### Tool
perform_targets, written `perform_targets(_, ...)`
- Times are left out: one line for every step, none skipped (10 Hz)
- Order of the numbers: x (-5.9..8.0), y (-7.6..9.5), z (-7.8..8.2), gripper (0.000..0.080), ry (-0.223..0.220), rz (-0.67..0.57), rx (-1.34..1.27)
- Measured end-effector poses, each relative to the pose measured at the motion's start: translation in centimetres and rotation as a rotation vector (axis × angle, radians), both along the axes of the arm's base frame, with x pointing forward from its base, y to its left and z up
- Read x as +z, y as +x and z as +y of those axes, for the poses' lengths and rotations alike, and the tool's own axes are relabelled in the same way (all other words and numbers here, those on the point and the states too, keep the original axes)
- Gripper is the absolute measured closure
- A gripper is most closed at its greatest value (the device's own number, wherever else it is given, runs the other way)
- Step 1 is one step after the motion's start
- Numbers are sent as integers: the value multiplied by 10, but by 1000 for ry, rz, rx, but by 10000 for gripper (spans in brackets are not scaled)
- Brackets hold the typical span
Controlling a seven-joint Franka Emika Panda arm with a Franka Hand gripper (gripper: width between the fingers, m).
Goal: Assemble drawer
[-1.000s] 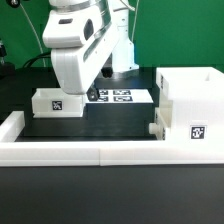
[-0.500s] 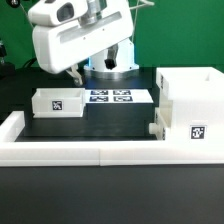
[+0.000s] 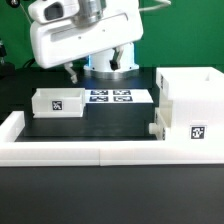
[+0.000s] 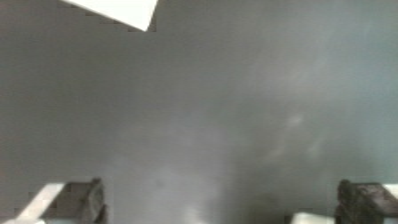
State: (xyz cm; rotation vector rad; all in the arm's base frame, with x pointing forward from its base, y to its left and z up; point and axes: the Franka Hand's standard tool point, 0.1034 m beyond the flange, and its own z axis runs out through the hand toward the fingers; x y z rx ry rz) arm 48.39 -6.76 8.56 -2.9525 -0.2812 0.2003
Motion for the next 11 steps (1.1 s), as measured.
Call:
perform_targets(-3,-7,-3,151,-29,1,-105)
perform_targets(-8,-17,-3,151,-58,-14,-210)
perform_targets(-14,-32,-2,151,-74,3,-293)
perform_targets(-16,-39,-6,151,-76,12,-298)
perform_targets(-18,-44,-10,151,-79,4,-290)
perform_targets(-20,-48,-12,151,-79,6,-288)
perform_targets(-20,-47,-12,151,-79,5,-287)
perform_targets(-20,-47,-11,151,-78,4,-285)
perform_targets(-20,-47,-11,151,-78,4,-283)
perform_targets(-20,-47,-11,151,-78,4,-282)
perform_targets(-21,-47,-10,151,-79,5,-278)
